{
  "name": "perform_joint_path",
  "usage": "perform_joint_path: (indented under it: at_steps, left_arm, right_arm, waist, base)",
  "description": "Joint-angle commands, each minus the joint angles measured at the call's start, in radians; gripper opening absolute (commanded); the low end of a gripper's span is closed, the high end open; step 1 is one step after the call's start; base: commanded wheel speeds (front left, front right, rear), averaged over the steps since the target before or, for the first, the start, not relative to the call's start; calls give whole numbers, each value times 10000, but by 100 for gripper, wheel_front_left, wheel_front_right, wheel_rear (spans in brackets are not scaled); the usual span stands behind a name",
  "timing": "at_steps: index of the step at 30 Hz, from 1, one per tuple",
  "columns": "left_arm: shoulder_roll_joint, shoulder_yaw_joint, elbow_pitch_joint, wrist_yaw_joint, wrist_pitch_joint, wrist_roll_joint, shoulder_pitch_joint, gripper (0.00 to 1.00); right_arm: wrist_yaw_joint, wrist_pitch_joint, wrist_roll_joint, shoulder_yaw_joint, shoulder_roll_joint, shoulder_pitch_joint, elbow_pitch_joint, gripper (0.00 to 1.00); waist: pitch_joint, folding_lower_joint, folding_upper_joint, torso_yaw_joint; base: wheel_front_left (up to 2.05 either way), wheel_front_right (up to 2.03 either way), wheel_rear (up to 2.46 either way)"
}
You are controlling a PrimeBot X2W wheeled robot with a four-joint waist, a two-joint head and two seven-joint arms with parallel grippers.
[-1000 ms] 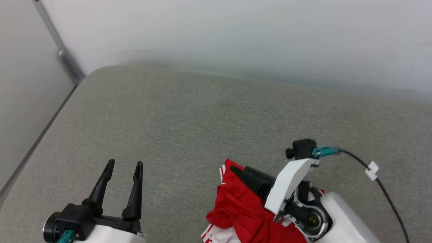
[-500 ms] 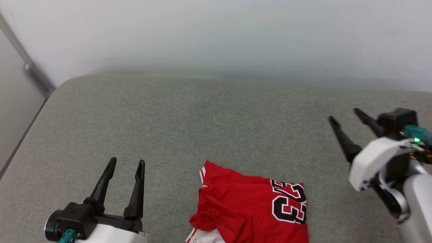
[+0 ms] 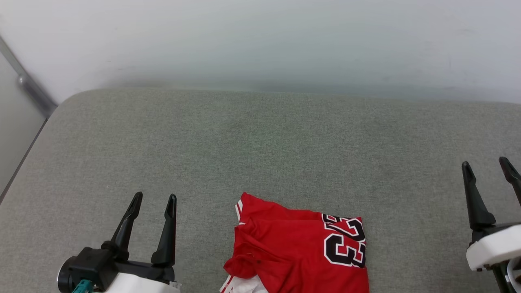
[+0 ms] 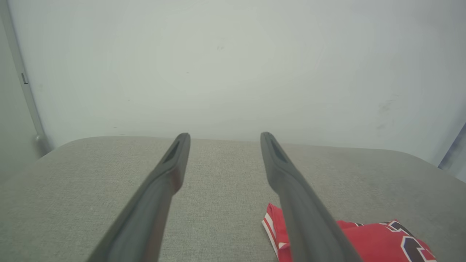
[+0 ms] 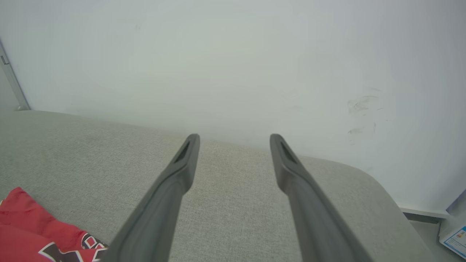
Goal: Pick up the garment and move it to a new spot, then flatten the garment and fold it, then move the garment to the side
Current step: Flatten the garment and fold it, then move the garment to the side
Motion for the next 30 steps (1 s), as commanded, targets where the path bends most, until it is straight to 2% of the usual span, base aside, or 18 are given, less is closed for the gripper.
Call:
perform_joint_path:
  at_steps: [1,7,10,21,26,30]
  left_arm:
    - [-47,-11,-71,-17,-26,-55,118,100]
    - [-114,-187,-93,-17,-26,12,323,100]
    - [-168,-267,-61,-19,-26,3,299,100]
    - [-133,-337,-83,-19,-26,-9,87,100]
    - [-124,-362,-84,-19,-26,32,74,100]
    - [-154,-438,-45,-19,-24,39,23,100]
  right_arm:
    - [-4,-178,-86,-143,217,279,-234,100]
    - [-4,-666,-98,-338,1029,974,-695,100]
    - [-4,-746,-167,-293,1238,1138,-698,100]
    - [-4,-561,-167,-168,1344,1179,-649,100]
    - [-4,-28,70,-181,1297,1270,-580,100]
    - [-4,1325,735,403,956,1503,-705,100]
  waist:
    - [30,1,0,22]
    - [74,1,0,56]
    - [98,1,0,78]
    - [105,1,0,142]
    - [153,1,0,182]
    - [234,1,0,240]
  base:
    - [0,0,0]
    - [0,0,0]
    - [0,0,0]
    - [0,0,0]
    - [0,0,0]
    - [0,0,0]
